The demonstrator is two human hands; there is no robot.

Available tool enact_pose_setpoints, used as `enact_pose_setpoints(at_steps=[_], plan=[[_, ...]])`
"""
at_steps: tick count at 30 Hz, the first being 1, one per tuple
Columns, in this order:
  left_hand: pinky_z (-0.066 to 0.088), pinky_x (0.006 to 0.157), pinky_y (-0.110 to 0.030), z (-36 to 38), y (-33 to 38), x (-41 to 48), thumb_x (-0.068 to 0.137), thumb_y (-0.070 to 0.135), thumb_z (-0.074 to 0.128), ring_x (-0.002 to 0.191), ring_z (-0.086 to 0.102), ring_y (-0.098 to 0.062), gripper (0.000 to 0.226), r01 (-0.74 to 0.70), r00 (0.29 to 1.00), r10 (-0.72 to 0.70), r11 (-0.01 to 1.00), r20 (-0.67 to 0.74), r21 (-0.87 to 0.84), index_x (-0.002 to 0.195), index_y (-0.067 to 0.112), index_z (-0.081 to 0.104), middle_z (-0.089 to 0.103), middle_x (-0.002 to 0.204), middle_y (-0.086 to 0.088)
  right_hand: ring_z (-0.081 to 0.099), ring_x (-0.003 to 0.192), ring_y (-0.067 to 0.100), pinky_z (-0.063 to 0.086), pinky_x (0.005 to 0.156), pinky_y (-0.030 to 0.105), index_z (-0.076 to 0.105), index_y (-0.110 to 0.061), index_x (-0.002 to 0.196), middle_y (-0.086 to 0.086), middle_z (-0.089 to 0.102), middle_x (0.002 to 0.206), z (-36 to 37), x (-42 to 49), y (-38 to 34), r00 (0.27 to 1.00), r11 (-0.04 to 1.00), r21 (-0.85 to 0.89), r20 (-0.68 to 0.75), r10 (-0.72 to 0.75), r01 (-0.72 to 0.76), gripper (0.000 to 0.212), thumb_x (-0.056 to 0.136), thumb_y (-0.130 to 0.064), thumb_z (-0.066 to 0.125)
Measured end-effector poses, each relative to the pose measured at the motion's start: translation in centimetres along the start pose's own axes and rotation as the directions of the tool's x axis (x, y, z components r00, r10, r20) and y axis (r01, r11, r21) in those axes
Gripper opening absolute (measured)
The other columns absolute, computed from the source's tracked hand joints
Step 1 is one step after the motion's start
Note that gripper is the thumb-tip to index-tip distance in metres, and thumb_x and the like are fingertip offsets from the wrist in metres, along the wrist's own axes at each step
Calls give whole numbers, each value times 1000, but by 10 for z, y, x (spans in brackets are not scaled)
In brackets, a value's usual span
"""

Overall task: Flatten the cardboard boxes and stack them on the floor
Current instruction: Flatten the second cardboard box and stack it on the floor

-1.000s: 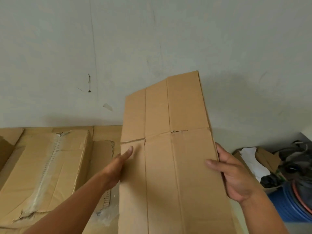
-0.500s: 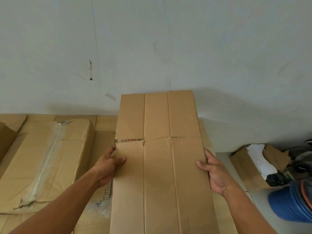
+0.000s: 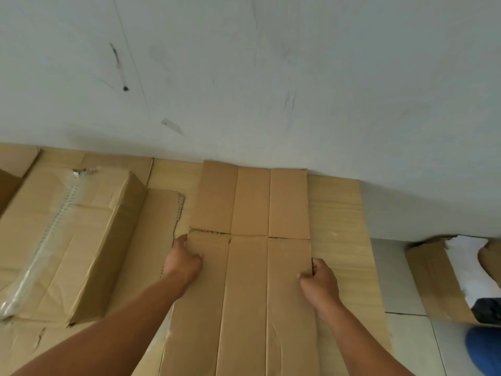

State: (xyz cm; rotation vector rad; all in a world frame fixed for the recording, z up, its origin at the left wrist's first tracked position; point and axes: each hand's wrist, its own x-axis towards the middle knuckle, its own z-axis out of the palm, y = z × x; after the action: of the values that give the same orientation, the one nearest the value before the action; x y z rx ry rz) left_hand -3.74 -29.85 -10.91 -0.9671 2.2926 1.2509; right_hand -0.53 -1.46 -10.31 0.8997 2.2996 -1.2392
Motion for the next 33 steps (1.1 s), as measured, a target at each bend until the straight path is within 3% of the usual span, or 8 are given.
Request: enact_pose_setpoints(at_steps=[3,5,8,10,13,19,25,33], plan=[[44,102,-50,13,4,-5,83,18,65,129,41,-35,79,-198,967,243,910,-81,364,151,20,25,39,141,-14,44,128,30,44,102,39,39,-9,143,14,42,142,12,8,-6,977,892,-437,-110,-182,117,67,81,-13,63],[24,118,-51,22,13,-9,87,25,61,148,14,-34,84,-328,924,382,785,5,526,156,22,13,16,159,-11,28,143,34,33,114,43,27,-6,151,17,27,155,22,11,-17,923,797,-538,-86,-375,274,77,83,-15,60],[1,122,-54,43,24,-3,97,37,44,151,-17,-30,74,-527,835,472,536,283,659,157,32,2,-14,166,-2,21,149,36,23,119,45,32,-10,152,17,24,160,40,23,-28,789,583,-626,85,-609,518,70,86,-20,52],[-6,120,-57,57,25,4,101,45,32,149,-24,-30,67,-599,790,454,429,413,675,157,36,-4,-24,164,1,12,151,34,12,122,46,27,-14,155,14,14,164,52,30,-30,745,462,-656,241,-621,597,65,93,-30,42],[-12,117,-61,73,15,14,101,55,16,147,-29,-30,64,-611,782,410,356,469,707,154,37,-15,-34,159,4,-5,153,29,-5,123,45,13,-11,158,9,-5,166,67,40,-19,733,366,-682,375,-567,633,68,99,-41,29],[-13,117,-60,84,-2,23,98,61,8,146,-33,-28,69,-598,774,470,324,424,733,153,32,-21,-37,158,3,-8,153,27,5,122,45,8,0,155,15,-6,165,75,51,-2,735,338,-718,349,-582,609,77,100,-51,26],[-6,122,-45,91,-12,30,98,60,19,152,-17,-21,79,-589,758,560,369,334,719,158,14,-2,-14,166,-3,-3,153,29,12,122,46,16,3,154,18,0,165,80,54,-1,735,362,-712,317,-599,602,78,99,-49,30],[-5,123,-45,91,-12,31,97,60,19,151,-20,-20,81,-593,761,551,377,343,711,157,12,-7,-17,165,-4,1,153,31,12,122,47,18,4,154,19,3,165,85,56,2,728,363,-713,298,-617,600,79,97,-48,34]])
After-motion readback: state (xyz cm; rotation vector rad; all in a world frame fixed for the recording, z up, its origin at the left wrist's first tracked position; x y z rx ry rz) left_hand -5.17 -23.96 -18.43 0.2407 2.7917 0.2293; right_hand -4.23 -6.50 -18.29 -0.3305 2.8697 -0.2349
